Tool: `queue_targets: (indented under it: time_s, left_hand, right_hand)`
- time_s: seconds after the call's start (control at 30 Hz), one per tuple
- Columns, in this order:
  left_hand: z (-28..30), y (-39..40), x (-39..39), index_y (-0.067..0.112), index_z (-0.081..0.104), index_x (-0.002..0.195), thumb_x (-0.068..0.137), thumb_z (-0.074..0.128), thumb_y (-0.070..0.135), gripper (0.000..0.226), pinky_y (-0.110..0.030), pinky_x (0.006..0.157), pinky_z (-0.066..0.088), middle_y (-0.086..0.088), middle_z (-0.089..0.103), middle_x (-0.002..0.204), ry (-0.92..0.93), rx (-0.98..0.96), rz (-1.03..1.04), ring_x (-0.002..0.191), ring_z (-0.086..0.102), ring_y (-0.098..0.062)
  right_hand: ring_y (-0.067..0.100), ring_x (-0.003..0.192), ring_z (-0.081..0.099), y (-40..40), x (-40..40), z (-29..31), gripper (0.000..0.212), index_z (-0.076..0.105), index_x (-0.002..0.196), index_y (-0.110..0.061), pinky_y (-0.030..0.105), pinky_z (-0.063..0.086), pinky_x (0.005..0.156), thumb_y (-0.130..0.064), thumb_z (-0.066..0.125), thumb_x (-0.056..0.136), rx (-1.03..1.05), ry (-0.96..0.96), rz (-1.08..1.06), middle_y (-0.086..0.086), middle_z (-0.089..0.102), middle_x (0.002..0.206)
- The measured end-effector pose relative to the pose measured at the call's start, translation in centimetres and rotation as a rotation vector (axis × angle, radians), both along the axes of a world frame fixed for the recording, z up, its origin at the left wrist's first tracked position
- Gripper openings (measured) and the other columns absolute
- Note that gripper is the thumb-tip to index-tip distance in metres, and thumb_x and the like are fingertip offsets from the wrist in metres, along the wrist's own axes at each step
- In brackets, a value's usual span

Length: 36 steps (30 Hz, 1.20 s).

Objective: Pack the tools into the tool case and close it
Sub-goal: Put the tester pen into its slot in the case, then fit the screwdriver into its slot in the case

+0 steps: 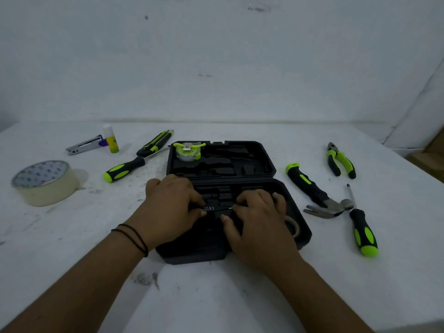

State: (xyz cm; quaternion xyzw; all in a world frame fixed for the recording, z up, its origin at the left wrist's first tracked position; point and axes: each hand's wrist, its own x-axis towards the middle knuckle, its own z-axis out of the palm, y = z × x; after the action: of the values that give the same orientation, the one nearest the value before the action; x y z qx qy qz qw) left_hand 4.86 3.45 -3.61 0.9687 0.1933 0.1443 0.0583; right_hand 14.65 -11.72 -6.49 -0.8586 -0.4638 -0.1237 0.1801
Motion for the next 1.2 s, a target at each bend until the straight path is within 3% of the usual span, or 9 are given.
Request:
queue_targets:
  time_s: [0.17,0.3,0.43,0.6,0.8,0.97,1.2]
  left_hand:
    - [0.4,0.2,0.2,0.038,0.069,0.096,0.085,0.054,0.048,0.021,-0.030,0.079,0.020,0.013,0.057,0.097,0.024,-0.055,-0.001,0.105,0.046,-0.012]
    - [0.6,0.2,0.7,0.033,0.071,0.088,0.085,0.054,0.050,0.024,-0.030,0.080,0.024,0.013,0.059,0.093,0.032,-0.100,0.003,0.099,0.050,-0.011]
    - [0.8,0.0,1.1,0.031,0.070,0.086,0.084,0.055,0.049,0.024,-0.030,0.082,0.032,0.012,0.059,0.089,0.013,-0.115,-0.005,0.093,0.053,-0.010]
    - [1.2,-0.6,1.7,0.025,0.071,0.081,0.084,0.060,0.038,0.018,-0.032,0.078,0.048,0.012,0.060,0.079,-0.139,-0.261,-0.087,0.079,0.056,-0.005]
    - [1.6,-2.5,4.1,0.024,0.070,0.081,0.085,0.061,0.031,0.012,-0.027,0.073,0.048,0.007,0.063,0.081,-0.222,-0.344,-0.202,0.076,0.057,-0.004]
    - [1.5,-5.1,7.2,0.022,0.070,0.087,0.083,0.060,0.031,0.014,-0.028,0.078,0.048,0.005,0.065,0.084,-0.249,-0.351,-0.343,0.081,0.058,-0.008]
    - [0.3,-8.3,11.2,0.020,0.068,0.104,0.085,0.059,0.031,0.024,-0.024,0.093,0.044,0.007,0.063,0.104,-0.209,-0.329,-0.456,0.100,0.056,-0.006]
  right_hand:
    - [0.018,0.093,0.055,-0.1,0.3,0.3,0.045,0.071,0.076,-0.021,0.039,0.018,0.097,-0.050,0.036,0.079,-0.001,0.013,-0.001,-0.005,0.058,0.087]
    - [0.018,0.101,0.050,-0.2,0.4,1.3,0.055,0.070,0.095,-0.022,0.040,0.021,0.098,-0.053,0.027,0.080,-0.062,0.066,0.032,-0.003,0.058,0.096]
    - [0.014,0.108,0.046,-0.5,0.8,2.5,0.039,0.063,0.110,-0.027,0.035,0.024,0.098,-0.049,0.038,0.089,-0.070,0.107,0.051,-0.006,0.055,0.106]
    - [0.013,0.099,0.052,-0.7,1.5,3.9,0.033,0.063,0.108,-0.028,0.032,0.033,0.089,-0.046,0.043,0.090,-0.017,0.112,0.036,-0.007,0.059,0.100]
    - [0.016,0.092,0.058,-2.9,3.5,5.2,0.026,0.067,0.103,-0.024,0.036,0.045,0.088,-0.039,0.051,0.088,0.023,0.165,-0.047,-0.002,0.064,0.096]
    - [0.018,0.091,0.060,-6.4,6.1,5.7,0.024,0.069,0.100,-0.016,0.036,0.048,0.083,-0.032,0.055,0.089,0.040,0.196,-0.222,0.001,0.067,0.097]
    - [0.016,0.075,0.050,-11.4,10.0,4.1,0.021,0.068,0.098,-0.014,0.025,0.036,0.063,-0.028,0.056,0.088,-0.019,0.192,-0.503,0.005,0.057,0.087]
